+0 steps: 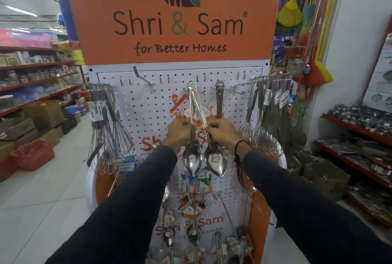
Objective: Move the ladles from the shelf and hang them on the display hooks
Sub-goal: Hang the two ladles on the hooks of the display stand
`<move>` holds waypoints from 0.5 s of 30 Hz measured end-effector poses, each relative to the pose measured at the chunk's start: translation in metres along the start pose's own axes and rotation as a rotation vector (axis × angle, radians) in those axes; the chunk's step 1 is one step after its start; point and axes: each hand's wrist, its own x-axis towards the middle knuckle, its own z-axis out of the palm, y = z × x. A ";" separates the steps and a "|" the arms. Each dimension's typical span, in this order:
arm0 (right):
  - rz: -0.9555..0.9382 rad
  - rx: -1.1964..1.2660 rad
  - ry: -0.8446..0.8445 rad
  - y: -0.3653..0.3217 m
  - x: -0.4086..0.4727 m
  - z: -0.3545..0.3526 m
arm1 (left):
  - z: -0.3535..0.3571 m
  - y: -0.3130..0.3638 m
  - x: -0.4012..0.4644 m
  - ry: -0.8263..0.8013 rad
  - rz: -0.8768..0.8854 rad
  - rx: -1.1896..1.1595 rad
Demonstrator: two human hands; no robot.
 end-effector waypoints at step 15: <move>-0.260 -0.360 0.301 0.024 -0.022 -0.010 | 0.035 -0.022 -0.035 0.401 0.398 0.592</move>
